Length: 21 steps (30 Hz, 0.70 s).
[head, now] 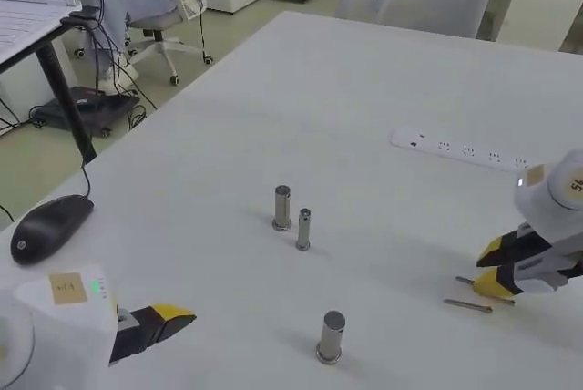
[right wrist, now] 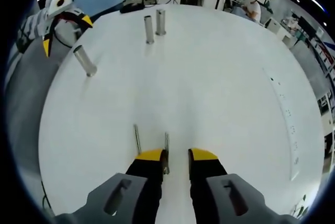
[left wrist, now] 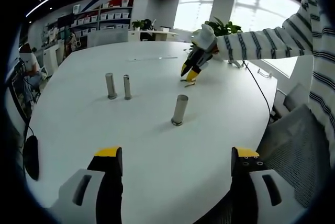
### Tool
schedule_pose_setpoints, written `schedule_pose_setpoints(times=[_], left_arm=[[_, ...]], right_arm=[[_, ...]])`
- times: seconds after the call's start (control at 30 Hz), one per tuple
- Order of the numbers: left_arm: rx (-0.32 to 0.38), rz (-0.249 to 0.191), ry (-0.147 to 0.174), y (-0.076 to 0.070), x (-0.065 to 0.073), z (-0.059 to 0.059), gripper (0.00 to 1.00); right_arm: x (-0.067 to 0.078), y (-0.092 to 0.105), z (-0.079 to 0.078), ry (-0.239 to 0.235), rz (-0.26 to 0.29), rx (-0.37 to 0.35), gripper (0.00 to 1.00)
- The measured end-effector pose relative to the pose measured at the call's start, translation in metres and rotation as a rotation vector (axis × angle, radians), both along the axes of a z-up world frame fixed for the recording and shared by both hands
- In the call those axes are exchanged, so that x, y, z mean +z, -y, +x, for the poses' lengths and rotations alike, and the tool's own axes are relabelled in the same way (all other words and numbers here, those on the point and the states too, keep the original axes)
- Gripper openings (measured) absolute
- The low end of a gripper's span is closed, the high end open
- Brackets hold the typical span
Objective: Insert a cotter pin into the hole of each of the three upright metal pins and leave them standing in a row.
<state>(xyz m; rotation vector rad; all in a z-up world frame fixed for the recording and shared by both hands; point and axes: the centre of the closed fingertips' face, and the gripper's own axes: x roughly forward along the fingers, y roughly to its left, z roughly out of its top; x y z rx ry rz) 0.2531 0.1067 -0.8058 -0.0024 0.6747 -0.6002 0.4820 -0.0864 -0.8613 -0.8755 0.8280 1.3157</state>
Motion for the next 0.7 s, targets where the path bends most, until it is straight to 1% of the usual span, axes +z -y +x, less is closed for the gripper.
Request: schedule_pose_setpoints(times=[0.2,0.43,0.6,0.7], left_arm=[[-0.001,0.0,-0.001,-0.0001,-0.0008,-0.0002,0.85],[-0.003,0.001,-0.002,0.0,-0.0011,-0.0002,0.84],[0.0,-0.001,-0.003,-0.0006,-0.0014,-0.0003,0.83],[0.002,-0.001,-0.004,-0.0012,-0.0017,-0.0006,0.83]], right_arm=[[-0.0004,0.0037,0.0002,-0.004,-0.016,0.007,0.16],[-0.0006,0.005,-0.001,-0.013,-0.025,0.011,0.13],[-0.0014,0.0054,-0.0047,-0.029,-0.037,0.021,0.08],[-0.0016,0.0058,-0.004,-0.027,-0.042,0.02,0.07]])
